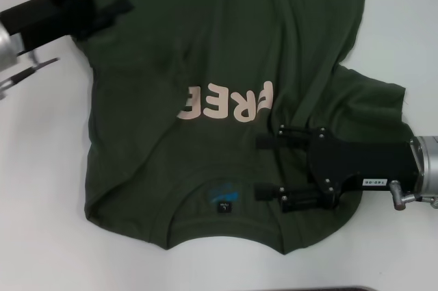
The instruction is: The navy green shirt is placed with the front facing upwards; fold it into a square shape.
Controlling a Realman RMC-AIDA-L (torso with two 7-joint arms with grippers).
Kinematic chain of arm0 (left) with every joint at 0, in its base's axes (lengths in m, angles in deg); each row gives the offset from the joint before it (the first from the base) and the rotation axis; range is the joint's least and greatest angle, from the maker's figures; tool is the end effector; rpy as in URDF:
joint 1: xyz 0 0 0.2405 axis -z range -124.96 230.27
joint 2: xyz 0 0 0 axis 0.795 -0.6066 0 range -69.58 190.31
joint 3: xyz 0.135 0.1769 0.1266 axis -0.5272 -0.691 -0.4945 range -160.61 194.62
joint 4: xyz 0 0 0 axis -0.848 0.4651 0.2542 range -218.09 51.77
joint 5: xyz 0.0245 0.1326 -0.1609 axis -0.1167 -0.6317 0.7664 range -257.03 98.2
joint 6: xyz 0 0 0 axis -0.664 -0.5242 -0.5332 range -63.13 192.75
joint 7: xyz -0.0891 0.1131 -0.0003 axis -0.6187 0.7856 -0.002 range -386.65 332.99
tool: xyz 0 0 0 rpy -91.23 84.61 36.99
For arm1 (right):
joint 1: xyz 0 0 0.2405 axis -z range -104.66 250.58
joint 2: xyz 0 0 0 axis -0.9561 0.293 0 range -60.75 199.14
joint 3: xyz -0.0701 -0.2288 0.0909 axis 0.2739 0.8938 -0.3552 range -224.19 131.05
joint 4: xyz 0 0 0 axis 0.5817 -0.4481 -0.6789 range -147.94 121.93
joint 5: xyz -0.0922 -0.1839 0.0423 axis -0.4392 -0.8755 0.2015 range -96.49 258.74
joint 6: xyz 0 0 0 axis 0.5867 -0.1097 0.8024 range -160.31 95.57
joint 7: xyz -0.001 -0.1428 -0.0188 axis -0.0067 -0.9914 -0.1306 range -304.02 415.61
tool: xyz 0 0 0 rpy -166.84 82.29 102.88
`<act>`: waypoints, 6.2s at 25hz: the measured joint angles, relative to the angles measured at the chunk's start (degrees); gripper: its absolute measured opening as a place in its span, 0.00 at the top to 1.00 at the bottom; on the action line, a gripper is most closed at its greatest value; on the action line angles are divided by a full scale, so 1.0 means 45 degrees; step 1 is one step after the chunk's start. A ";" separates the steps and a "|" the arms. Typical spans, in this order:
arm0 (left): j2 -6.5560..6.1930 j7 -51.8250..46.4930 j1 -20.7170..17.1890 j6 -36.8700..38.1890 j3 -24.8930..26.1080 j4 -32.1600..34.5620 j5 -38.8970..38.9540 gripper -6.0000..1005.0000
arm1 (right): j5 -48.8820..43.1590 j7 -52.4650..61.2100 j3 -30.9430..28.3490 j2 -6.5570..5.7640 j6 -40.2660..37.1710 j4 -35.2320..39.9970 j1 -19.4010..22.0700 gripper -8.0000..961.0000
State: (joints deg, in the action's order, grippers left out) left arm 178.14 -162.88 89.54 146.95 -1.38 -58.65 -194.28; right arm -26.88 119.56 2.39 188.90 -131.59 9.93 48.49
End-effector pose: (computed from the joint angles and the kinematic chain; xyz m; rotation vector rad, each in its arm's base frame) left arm -0.2644 0.3680 0.0103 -1.8625 -2.1109 -1.2714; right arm 0.2687 0.2466 -0.0502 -2.9150 0.5895 1.0004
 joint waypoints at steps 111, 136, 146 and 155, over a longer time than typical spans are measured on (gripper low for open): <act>0.0657 1.1757 -0.3216 0.4972 -0.0622 0.3419 -0.1841 0.28 | -0.6273 1.6844 -0.4120 -0.2189 0.1824 0.3869 -0.0403 0.20; 0.0674 1.1757 -0.3237 0.4974 -0.0622 0.3419 -0.1836 0.28 | -0.6271 1.6858 -0.4090 -0.2056 0.1983 0.3244 -0.0476 0.20; 0.0678 1.1757 -0.3236 0.4981 -0.0621 0.3419 -0.1536 0.28 | -0.6271 1.6924 -0.4085 -0.2181 0.1605 0.3199 -0.0334 0.20; 0.0678 1.1757 -0.3217 0.5026 -0.0622 0.3458 -0.1524 0.28 | -0.6271 1.6941 -0.4096 -0.2104 0.2092 0.3160 -0.0609 0.20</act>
State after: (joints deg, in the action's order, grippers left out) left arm 181.19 -109.97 75.07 169.57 -4.18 -43.09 -201.14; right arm -55.10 195.80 -16.04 179.43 -122.18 24.15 45.76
